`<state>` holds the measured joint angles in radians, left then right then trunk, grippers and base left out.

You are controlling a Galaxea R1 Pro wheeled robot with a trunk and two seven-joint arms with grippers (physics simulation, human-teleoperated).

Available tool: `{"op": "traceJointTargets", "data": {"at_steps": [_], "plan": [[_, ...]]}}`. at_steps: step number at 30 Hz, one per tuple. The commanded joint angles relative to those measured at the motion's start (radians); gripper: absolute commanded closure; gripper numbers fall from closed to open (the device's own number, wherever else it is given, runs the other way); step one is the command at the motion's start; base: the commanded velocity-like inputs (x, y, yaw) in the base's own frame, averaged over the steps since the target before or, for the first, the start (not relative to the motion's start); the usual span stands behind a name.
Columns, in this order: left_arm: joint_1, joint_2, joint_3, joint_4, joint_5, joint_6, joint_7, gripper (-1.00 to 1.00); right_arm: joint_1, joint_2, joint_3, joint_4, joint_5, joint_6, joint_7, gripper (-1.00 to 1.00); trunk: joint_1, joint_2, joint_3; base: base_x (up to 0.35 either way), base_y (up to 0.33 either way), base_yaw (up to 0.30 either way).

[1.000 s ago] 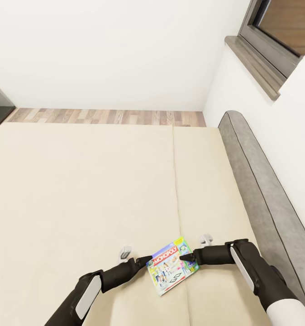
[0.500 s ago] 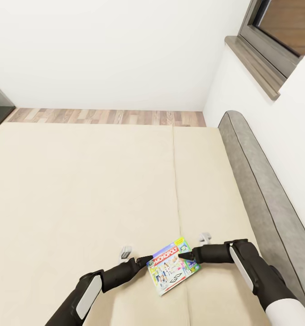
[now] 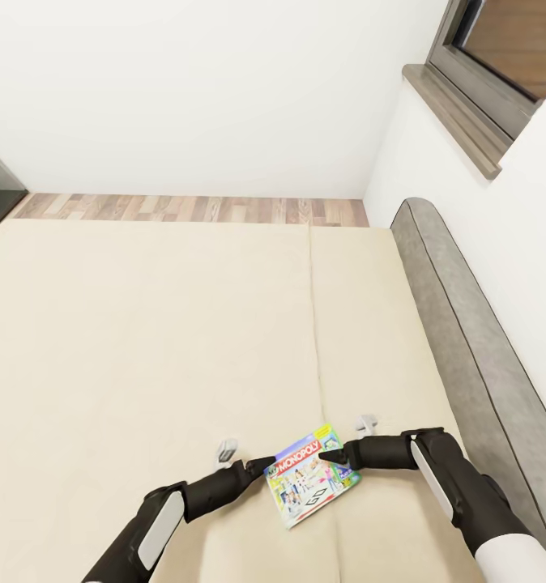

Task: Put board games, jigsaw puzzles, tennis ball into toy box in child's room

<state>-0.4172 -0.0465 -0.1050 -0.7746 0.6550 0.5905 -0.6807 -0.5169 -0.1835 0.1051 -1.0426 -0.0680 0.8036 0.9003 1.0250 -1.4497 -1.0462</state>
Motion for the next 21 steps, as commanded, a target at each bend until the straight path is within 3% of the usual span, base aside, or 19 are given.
{"op": "traceJointTargets", "data": {"at_steps": [1, 9, 21], "plan": [[0.0, -0.001, -0.007, 0.0, 0.003, 0.006, 0.002, -1.0, 0.0, -0.001, 0.002, 0.0, -0.01, 0.005, -0.003, -1.0, 0.0, 0.0, -0.001, 0.0, 0.0, 0.0], [-0.003, -0.006, -0.057, -0.003, 0.004, 0.006, 0.005, -1.0, 0.0, -0.001, 0.002, 0.0, -0.01, 0.004, -0.003, -1.0, 0.0, 0.0, -0.001, 0.0, 0.0, 0.0], [-0.004, -0.012, -0.082, -0.011, 0.005, 0.006, 0.005, -1.0, 0.0, -0.002, 0.001, 0.0, -0.01, 0.003, -0.003, -1.0, 0.0, 0.0, -0.001, 0.0, 0.0, 0.0]]}}
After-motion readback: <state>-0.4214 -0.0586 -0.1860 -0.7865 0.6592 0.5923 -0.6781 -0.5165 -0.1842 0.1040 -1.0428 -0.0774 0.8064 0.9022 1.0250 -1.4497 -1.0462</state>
